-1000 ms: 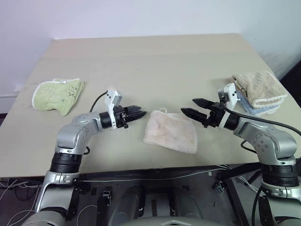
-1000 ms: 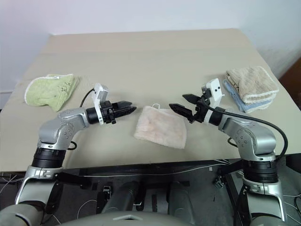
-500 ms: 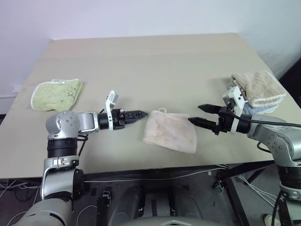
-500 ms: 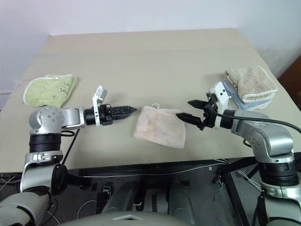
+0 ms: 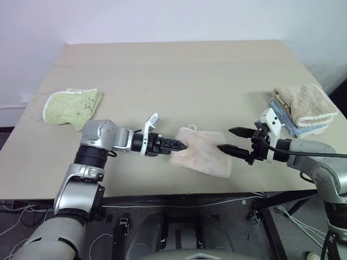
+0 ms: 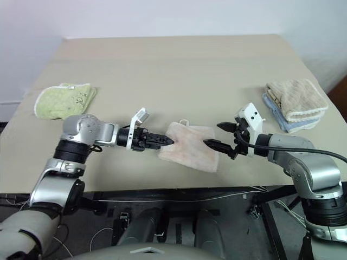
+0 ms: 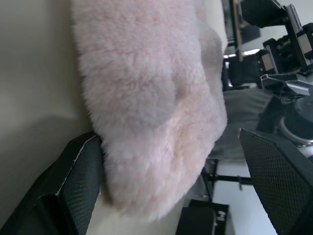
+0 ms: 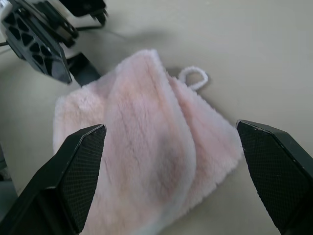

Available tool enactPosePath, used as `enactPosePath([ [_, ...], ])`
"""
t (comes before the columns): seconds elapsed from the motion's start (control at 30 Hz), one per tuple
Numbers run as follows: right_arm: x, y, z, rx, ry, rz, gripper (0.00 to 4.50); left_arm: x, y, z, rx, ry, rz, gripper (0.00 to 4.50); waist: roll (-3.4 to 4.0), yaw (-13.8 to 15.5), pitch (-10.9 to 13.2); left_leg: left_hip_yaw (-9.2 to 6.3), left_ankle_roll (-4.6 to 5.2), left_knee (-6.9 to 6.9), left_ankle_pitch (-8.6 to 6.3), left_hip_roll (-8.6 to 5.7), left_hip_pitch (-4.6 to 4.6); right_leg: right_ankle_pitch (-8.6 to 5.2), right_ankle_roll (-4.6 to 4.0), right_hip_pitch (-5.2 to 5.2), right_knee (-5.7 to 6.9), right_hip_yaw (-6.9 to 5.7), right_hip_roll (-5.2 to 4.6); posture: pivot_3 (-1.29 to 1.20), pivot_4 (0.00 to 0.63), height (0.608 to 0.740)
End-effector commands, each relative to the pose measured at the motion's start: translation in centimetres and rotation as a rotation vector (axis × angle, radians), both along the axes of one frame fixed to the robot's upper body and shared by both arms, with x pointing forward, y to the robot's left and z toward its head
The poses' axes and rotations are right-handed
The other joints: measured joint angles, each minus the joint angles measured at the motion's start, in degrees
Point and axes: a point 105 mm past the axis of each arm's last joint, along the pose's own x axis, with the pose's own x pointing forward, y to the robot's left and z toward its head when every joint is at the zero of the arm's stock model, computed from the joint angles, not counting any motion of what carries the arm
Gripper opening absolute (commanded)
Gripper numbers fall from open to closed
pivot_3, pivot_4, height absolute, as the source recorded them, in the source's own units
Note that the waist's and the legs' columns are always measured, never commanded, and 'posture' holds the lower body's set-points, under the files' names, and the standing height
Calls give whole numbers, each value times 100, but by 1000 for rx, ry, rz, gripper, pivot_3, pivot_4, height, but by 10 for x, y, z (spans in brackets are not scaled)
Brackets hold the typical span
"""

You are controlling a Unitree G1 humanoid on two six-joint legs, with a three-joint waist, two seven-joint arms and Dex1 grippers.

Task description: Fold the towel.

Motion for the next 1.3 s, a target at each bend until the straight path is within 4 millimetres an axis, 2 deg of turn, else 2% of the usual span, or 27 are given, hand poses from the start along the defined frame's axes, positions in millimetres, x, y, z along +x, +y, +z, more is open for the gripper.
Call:
enactPosePath([
  [0.03, -3, -1, 9, 7, -54, -15, 4500, -7, -21, -2, -31, 11, -69, 4450, 0, 0, 0, 0, 1, 0, -1, 0, -3, 0, 0, 0, -3, 0, 0, 0, 150, 740],
  [0.2, -3, -1, 9, 10, -60, -34, 4500, -9, -38, 0, -73, 3, -89, 4450, -1, -5, 0, 0, 7, 3, -4, -2, -8, 1, 2, 0, -7, 0, -2, 0, 150, 740],
  [0.43, 1, -3, 11, 23, -78, -67, 4500, -6, -41, 6, -149, -51, -74, 4450, -1, -32, 0, 0, 5, 0, -3, 1, -11, 3, 5, -12, -1, 1, 2, 0, 150, 740],
  [0.57, 3, -3, 11, 26, -82, -75, 4500, -6, -39, 1, -129, -52, -48, 3247, -1, -30, 1, 0, 5, 2, -3, 1, -14, 3, 6, -13, -1, 1, 3, 0, 150, 740],
  [0.87, 6, -1, 9, 27, -86, -82, 4500, -7, -35, 1, -154, -53, -26, 143, -1, -40, 0, 1, 5, 1, -3, 2, -15, 3, 6, -17, 1, 2, 5, 0, 150, 740],
  [0.97, 7, -2, 9, 29, -87, -84, 4500, -8, -35, 3, -161, -63, -26, 42, -1, -36, 0, 1, 5, 2, -2, 2, -15, 4, 6, -17, 1, 2, 6, 0, 150, 740],
  [1.13, 10, -2, 11, 41, -95, -87, 4500, -2, -27, 22, -213, -126, -3, 42, 0, -46, 0, 1, 4, 2, -2, 2, -15, 4, 6, -19, 2, 2, 6, 0, 150, 740],
  [1.23, 11, -1, 16, 70, -103, -89, 4500, 3, -15, 46, -241, -224, 28, 42, 0, -46, 0, 1, 3, 0, -2, 3, -16, 4, 7, -21, 3, 2, 8, 0, 150, 740],
  [1.3, 13, -3, 19, 98, -108, -100, 4500, 18, -1, 68, -242, -332, 118, 42, 0, -42, 1, 1, 3, 1, -1, 3, -15, 4, 7, -22, 4, 2, 8, 0, 150, 740],
])
